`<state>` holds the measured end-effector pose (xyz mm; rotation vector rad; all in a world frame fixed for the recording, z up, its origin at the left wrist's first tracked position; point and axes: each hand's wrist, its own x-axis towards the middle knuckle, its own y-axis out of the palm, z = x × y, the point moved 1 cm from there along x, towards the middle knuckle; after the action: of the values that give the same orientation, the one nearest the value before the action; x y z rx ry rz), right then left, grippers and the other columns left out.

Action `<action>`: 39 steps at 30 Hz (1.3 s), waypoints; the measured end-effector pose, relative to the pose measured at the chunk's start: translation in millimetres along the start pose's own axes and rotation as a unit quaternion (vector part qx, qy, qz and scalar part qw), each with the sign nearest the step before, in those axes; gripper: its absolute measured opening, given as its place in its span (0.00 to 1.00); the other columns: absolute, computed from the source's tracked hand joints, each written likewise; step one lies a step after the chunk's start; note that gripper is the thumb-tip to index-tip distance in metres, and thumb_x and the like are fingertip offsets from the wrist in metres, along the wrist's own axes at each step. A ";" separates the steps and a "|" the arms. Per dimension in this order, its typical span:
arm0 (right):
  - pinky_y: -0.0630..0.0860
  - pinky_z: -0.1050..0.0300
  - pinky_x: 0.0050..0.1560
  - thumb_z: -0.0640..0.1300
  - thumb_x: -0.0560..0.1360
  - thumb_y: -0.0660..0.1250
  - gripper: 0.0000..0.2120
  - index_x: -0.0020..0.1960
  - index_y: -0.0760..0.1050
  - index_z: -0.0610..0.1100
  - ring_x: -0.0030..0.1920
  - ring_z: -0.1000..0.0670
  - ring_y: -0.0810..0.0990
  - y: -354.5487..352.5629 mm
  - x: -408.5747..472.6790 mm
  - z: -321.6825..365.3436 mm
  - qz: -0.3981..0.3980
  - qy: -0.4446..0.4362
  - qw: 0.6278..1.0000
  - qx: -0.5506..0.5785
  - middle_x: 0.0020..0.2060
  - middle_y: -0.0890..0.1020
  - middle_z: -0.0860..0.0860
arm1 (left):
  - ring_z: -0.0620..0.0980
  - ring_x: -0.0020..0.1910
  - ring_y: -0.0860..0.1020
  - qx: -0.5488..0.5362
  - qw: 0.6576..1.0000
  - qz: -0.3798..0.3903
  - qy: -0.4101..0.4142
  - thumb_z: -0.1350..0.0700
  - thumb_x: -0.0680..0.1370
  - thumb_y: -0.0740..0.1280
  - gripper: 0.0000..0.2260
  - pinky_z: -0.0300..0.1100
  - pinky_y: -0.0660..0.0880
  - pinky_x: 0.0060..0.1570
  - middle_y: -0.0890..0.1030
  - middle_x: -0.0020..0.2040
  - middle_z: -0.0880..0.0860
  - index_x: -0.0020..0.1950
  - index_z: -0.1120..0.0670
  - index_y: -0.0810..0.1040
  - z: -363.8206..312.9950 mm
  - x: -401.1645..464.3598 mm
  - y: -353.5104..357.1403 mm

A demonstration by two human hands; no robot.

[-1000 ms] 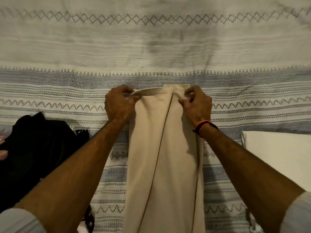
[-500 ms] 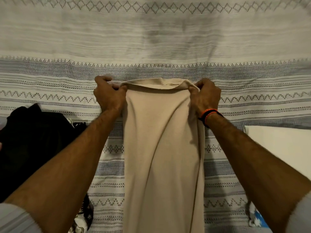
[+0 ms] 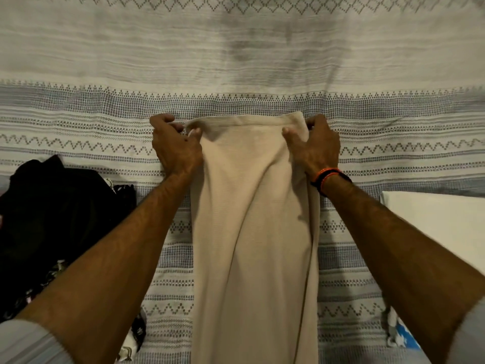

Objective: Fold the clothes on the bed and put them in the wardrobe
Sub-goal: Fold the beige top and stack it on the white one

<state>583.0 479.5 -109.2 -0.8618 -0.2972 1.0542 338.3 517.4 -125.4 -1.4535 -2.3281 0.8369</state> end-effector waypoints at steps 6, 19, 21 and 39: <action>0.79 0.51 0.53 0.58 0.71 0.73 0.24 0.57 0.71 0.45 0.49 0.49 0.81 -3.7 -25.4 -5.2 -0.013 0.023 0.995 0.093 0.48 0.81 0.50 | 0.43 0.46 0.80 -0.022 0.998 0.002 -0.054 0.56 0.75 0.73 0.21 0.32 0.77 0.48 0.81 0.50 0.50 0.63 0.57 0.68 -6.1 -20.5 -21.2; 0.79 0.50 0.51 0.44 0.71 0.77 0.16 0.54 0.74 0.42 0.40 0.52 0.79 -28.8 -79.1 -37.2 -0.019 0.080 0.995 0.063 0.37 0.79 0.52 | 0.52 0.46 0.80 0.057 0.995 0.027 -0.072 0.54 0.71 0.76 0.16 0.39 0.72 0.45 0.79 0.43 0.50 0.54 0.57 0.77 26.6 -78.5 -53.8; 0.80 0.49 0.50 0.47 0.70 0.77 0.20 0.56 0.73 0.43 0.43 0.49 0.81 -27.1 -92.1 -36.6 -0.010 0.045 0.997 0.065 0.41 0.80 0.50 | 0.52 0.46 0.81 0.046 0.996 0.051 -0.065 0.54 0.72 0.76 0.20 0.44 0.78 0.48 0.80 0.45 0.51 0.59 0.57 0.73 29.2 -85.9 -55.5; 0.76 0.53 0.52 0.43 0.74 0.73 0.05 0.47 0.82 0.42 0.48 0.42 0.82 -29.3 -183.3 -55.8 0.071 0.053 0.991 -0.100 0.43 0.84 0.43 | 0.47 0.44 0.79 0.056 0.982 0.123 -0.136 0.60 0.71 0.77 0.23 0.32 0.74 0.39 0.80 0.49 0.51 0.62 0.57 0.71 57.6 -184.1 -102.6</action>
<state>544.8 290.3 -91.4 -1.1284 -0.2567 1.1182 318.8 301.7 -96.4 -1.6928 -2.2685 1.2842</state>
